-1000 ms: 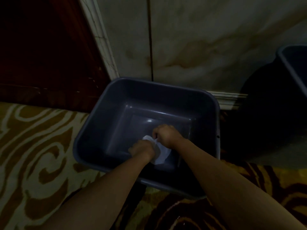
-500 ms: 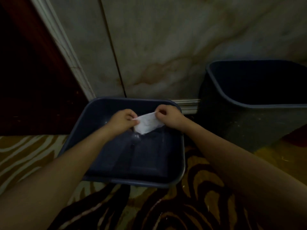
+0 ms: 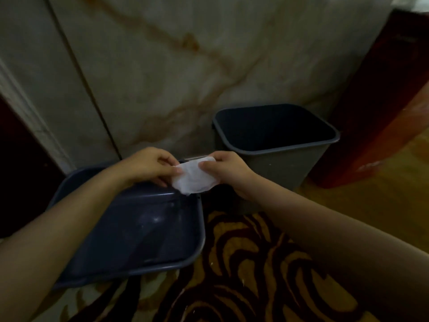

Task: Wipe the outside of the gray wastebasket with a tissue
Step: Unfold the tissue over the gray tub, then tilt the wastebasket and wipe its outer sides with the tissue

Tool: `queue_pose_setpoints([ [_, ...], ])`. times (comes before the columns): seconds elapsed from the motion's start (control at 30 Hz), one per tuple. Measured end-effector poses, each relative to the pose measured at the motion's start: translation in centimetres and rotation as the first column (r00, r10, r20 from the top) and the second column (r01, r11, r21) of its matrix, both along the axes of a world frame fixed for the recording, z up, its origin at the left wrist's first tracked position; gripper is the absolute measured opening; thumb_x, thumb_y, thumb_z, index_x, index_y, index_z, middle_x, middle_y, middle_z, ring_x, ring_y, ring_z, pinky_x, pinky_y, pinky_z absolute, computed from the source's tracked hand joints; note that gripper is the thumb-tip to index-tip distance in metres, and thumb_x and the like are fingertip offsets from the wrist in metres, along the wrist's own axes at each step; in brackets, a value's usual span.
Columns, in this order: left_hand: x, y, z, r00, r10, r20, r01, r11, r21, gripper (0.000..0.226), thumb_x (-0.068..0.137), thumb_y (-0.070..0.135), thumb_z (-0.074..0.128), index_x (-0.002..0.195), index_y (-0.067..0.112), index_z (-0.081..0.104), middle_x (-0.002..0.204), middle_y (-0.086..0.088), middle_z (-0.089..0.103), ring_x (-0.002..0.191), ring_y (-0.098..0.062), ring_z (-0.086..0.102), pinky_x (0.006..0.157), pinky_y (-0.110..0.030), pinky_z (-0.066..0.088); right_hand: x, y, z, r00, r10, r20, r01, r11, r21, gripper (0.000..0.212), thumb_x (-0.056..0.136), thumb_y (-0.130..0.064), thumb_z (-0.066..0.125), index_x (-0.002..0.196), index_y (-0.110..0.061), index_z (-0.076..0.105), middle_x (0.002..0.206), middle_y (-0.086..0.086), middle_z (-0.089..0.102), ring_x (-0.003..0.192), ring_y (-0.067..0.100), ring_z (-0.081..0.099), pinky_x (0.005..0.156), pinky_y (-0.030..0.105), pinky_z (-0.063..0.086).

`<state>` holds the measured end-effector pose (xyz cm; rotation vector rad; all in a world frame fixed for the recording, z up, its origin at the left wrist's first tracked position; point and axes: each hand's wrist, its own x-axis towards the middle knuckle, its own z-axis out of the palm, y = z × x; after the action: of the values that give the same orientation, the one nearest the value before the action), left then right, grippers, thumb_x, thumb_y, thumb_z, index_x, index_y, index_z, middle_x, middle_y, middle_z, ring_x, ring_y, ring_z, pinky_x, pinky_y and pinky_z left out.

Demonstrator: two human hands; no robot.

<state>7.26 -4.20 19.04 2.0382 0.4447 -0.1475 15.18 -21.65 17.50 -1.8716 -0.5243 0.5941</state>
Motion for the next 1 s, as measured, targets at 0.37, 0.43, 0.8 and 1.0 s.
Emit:
queue_pose_setpoints([
  [0.37,8.5,-12.4,2.9,0.862,-0.357,0.359,0.127,0.84,0.528,0.041,0.085,0.033,0.057,0.123,0.019,0.059,0.12,-0.002,0.066,0.105,-0.011,0.06,0.085,-0.018,0.04,-0.2,-12.5,0.5,0.98,-0.072,-0.183,0.064,0.997,-0.051,0.023,0.092,-0.027,0.053,0.111,-0.02,0.063,0.106,0.004,0.07,0.097,0.017,0.067,0.087,0.034,0.053],
  [0.43,9.8,-14.1,1.9,0.876,-0.451,0.172,0.276,0.76,0.589,0.047,0.086,0.037,0.054,0.129,0.019,0.053,0.128,-0.003,0.062,0.114,-0.017,0.058,0.088,-0.025,0.04,0.0,-14.8,-0.2,0.931,-0.162,-0.326,0.162,0.986,-0.028,0.02,0.093,-0.026,0.051,0.108,-0.021,0.064,0.104,0.005,0.072,0.094,0.017,0.069,0.085,0.034,0.054],
  [0.8,11.6,-15.7,1.4,0.913,-0.394,0.106,0.223,0.7,0.679,0.029,0.092,0.026,0.044,0.104,0.012,0.066,0.102,-0.009,0.069,0.091,-0.024,0.063,0.082,-0.038,0.05,2.7,-20.5,0.6,0.621,-0.723,-0.302,0.77,0.636,0.062,0.02,0.089,-0.017,0.057,0.107,-0.007,0.058,0.087,0.006,0.066,0.083,0.02,0.066,0.075,0.032,0.055],
  [1.0,11.5,-15.1,2.9,0.939,-0.207,0.276,0.021,0.832,0.555,0.017,0.089,0.024,0.049,0.074,0.017,0.054,0.079,-0.01,0.061,0.08,-0.027,0.061,0.076,-0.039,0.05,4.8,-16.7,3.9,0.585,-0.807,0.085,0.76,0.581,0.291,0.021,0.091,-0.026,0.051,0.088,-0.02,0.071,0.072,-0.001,0.066,0.069,0.017,0.064,0.062,0.035,0.053],
])
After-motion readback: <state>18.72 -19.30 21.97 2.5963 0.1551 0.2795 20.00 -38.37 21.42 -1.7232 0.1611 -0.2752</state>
